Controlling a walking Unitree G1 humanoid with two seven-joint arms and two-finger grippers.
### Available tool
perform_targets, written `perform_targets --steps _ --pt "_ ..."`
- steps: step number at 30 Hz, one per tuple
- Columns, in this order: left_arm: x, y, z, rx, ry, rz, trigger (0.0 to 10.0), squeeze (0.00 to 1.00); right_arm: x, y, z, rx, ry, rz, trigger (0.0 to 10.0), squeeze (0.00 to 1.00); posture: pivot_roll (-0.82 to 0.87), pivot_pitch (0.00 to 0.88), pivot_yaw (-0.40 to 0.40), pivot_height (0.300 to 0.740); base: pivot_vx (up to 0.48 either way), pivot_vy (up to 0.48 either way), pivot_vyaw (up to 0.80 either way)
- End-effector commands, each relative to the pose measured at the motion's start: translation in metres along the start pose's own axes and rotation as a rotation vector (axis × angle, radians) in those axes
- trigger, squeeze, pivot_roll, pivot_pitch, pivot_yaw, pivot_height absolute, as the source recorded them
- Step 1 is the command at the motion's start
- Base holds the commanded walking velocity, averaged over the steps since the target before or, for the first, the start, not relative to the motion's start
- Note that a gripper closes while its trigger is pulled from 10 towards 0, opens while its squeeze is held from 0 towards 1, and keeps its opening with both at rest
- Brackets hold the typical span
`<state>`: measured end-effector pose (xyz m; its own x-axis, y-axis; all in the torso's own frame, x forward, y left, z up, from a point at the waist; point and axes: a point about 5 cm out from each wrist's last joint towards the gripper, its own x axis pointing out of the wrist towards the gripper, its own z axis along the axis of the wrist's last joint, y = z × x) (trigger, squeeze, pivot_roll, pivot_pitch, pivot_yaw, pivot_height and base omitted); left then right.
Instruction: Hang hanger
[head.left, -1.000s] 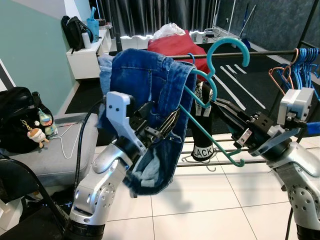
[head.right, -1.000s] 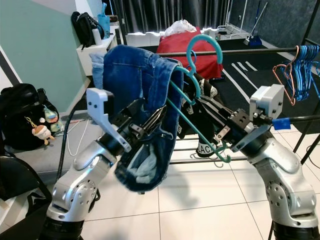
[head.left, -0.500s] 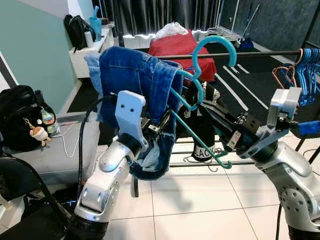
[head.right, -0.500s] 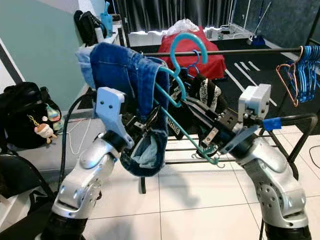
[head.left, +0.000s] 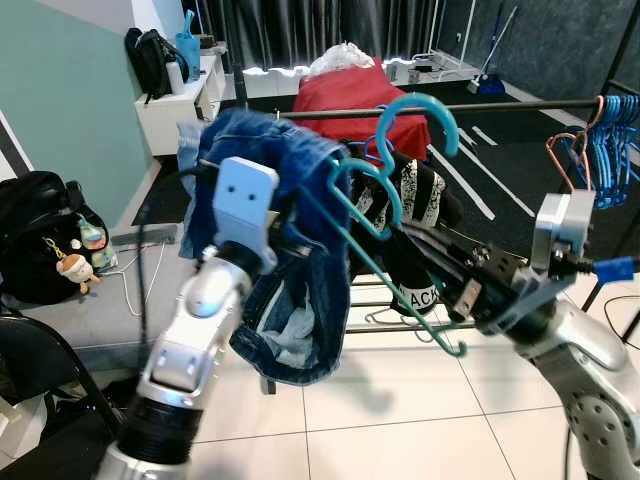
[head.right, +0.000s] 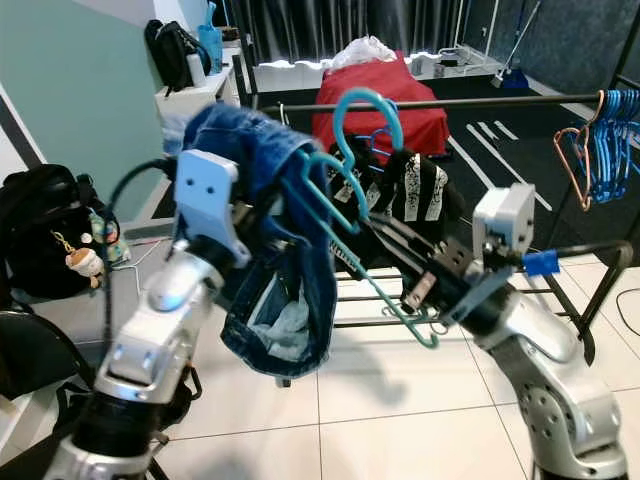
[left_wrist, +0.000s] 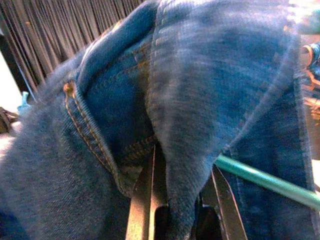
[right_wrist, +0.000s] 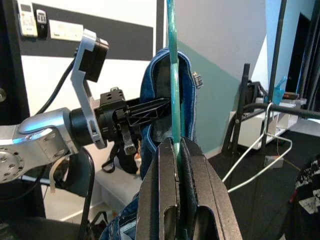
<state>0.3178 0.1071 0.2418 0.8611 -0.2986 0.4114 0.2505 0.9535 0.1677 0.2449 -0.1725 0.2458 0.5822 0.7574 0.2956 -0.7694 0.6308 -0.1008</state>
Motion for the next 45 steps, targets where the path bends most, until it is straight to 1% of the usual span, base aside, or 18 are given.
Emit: perform_targets --steps 1,5,9,14,17,20,22,23,25,28,29,31,32,33,34,42,44,45 --pt "-0.001 0.01 -0.006 0.057 0.026 0.022 0.0 0.0 -0.001 0.007 0.016 -0.039 -0.063 0.055 0.0 0.0 -0.17 0.0 0.059 0.74 0.0 0.0 0.0" --pt "-0.001 0.019 -0.006 0.15 0.025 0.016 0.0 0.0 -0.019 0.006 0.01 -0.052 0.032 0.044 0.0 0.0 -0.17 0.0 0.059 0.74 0.0 0.0 0.0" --pt "-0.001 0.022 -0.007 0.173 0.025 0.019 0.0 0.0 -0.026 0.007 0.007 -0.053 0.074 0.051 0.0 0.0 -0.17 0.0 0.059 0.74 0.0 0.0 0.0" --pt "0.0 0.052 -0.007 0.276 0.037 0.08 0.0 0.0 -0.074 0.045 -0.03 0.128 0.428 0.223 0.0 0.0 -0.19 0.0 0.063 0.74 0.0 0.0 0.0" --pt "-0.001 0.055 -0.011 0.294 0.06 0.086 0.0 0.0 -0.082 0.062 -0.042 0.213 0.511 0.292 0.0 0.0 -0.19 0.0 0.066 0.74 0.0 0.0 0.0" --pt "-0.002 0.057 -0.017 0.304 0.093 0.086 0.0 0.0 -0.081 0.069 -0.044 0.236 0.497 0.309 0.0 0.0 -0.19 0.0 0.068 0.74 0.0 0.0 0.0" --pt "-0.007 0.055 -0.036 0.295 0.185 0.053 0.0 0.0 -0.07 0.063 -0.04 0.21 0.382 0.236 0.0 0.0 -0.19 0.0 0.074 0.74 0.0 0.0 0.0" --pt "-0.015 0.05 -0.05 0.262 0.244 0.023 0.0 0.0 -0.064 0.051 -0.037 0.175 0.306 0.146 0.0 0.0 -0.19 0.0 0.078 0.74 0.0 0.0 0.0" --pt "-0.02 0.046 -0.058 0.237 0.279 0.003 0.0 0.0 -0.061 0.043 -0.035 0.155 0.26 0.087 0.0 0.0 -0.19 0.0 0.078 0.74 0.0 0.0 0.0" --pt "-0.056 0.031 -0.098 0.107 0.474 -0.037 0.0 0.0 -0.055 0.005 -0.042 0.087 0.186 -0.218 0.0 0.0 -0.18 0.0 0.08 0.74 0.0 0.0 0.0" --pt "-0.074 0.03 -0.112 0.072 0.564 -0.006 4.6 0.0 -0.057 -0.007 -0.051 0.071 0.195 -0.336 7.0 0.0 -0.16 0.0 0.075 0.74 0.0 0.0 0.0" --pt "-0.094 0.031 -0.126 0.022 0.662 0.047 5.3 0.0 -0.06 -0.017 -0.062 0.047 0.222 -0.444 7.4 0.0 -0.16 0.0 0.073 0.74 0.0 0.0 0.0" --pt "-0.094 0.031 -0.126 0.022 0.662 0.047 5.3 0.0 -0.06 -0.017 -0.062 0.047 0.222 -0.444 7.4 0.0 -0.16 0.0 0.073 0.74 0.0 0.0 0.0" --pt "-0.103 0.034 -0.13 0.011 0.694 0.098 7.3 0.0 -0.063 -0.02 -0.069 0.04 0.248 -0.501 7.6 0.0 -0.14 0.0 0.063 0.74 0.0 0.0 0.0" --pt "-0.113 0.04 -0.133 -0.001 0.715 0.181 10.0 0.0 -0.067 -0.025 -0.082 0.043 0.281 -0.605 10.0 0.0 -0.13 0.0 0.055 0.74 0.0 0.0 0.0" --pt "-0.117 0.043 -0.131 -0.033 0.687 0.254 10.0 0.0 -0.069 -0.028 -0.098 0.063 0.304 -0.702 10.0 0.0 -0.12 0.0 0.05 0.74 0.0 0.0 0.0" --pt "-0.103 0.042 -0.118 -0.075 0.577 0.261 10.0 0.0 -0.066 -0.025 -0.106 0.066 0.313 -0.713 10.0 0.0 -0.14 0.0 0.058 0.74 0.0 0.0 0.0" --pt "-0.103 0.042 -0.118 -0.075 0.577 0.261 10.0 0.0 -0.066 -0.025 -0.106 0.066 0.313 -0.713 10.0 0.0 -0.14 0.0 0.058 0.74 0.0 0.0 0.0"
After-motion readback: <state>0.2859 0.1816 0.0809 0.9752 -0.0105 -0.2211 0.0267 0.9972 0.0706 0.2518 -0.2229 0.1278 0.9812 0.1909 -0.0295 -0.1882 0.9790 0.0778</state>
